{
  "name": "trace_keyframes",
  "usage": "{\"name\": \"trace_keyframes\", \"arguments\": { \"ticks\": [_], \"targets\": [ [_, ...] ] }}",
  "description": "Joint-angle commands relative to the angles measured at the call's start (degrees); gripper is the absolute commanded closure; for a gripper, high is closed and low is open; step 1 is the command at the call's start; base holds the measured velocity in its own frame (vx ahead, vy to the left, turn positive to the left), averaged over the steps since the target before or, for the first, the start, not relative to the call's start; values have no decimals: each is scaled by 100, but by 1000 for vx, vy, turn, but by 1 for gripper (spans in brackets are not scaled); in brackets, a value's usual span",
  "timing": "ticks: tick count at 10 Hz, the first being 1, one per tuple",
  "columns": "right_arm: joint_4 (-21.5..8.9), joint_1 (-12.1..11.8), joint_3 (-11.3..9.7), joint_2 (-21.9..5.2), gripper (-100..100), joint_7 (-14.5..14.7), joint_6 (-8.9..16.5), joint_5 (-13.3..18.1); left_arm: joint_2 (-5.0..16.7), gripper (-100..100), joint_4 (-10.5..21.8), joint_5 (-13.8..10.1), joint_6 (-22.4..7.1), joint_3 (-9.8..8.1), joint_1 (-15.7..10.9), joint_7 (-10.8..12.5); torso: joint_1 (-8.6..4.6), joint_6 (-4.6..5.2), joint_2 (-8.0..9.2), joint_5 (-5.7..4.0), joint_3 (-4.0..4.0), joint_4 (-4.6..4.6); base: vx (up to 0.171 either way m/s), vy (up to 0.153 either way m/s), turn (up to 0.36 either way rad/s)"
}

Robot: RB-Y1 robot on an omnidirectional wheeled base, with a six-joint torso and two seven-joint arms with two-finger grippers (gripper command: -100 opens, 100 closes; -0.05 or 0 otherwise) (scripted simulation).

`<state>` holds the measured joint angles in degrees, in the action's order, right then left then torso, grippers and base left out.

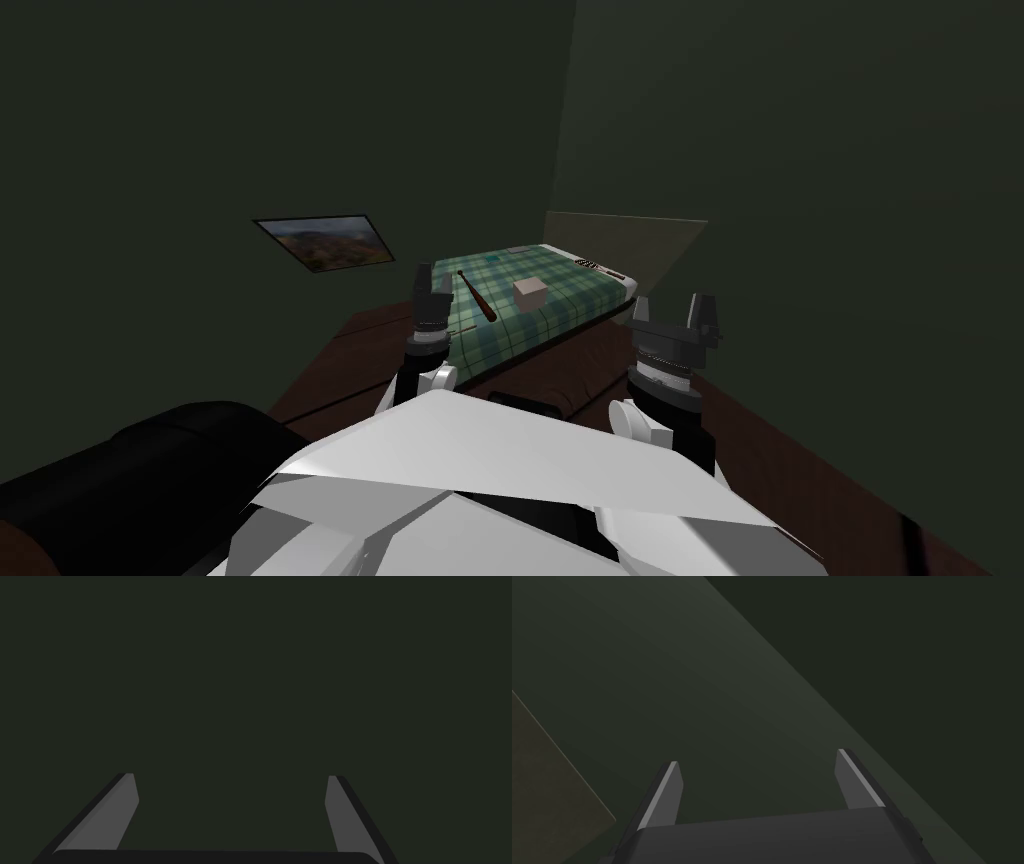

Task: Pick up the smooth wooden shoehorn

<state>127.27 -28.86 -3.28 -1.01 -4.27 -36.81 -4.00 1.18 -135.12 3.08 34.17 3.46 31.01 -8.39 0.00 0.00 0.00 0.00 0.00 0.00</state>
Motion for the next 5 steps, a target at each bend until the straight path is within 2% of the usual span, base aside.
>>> {"name": "trace_keyframes", "arguments": {
  "ticks": [1, 5],
  "targets": [
    [0, 0, 0, 0, 0, 0, 0, 0, 216, -100, 56, -22, -196, -19, -36, 30, 0, 0, 0, 0, 0, 0, 20, 8, 30],
    [0, -1, 0, 0, 0, 0, 0, 0, 551, -100, 246, -97, -800, -85, -160, 135, 9, 0, -19, 2, -11, -4, 46, 14, 39]
  ]
}}
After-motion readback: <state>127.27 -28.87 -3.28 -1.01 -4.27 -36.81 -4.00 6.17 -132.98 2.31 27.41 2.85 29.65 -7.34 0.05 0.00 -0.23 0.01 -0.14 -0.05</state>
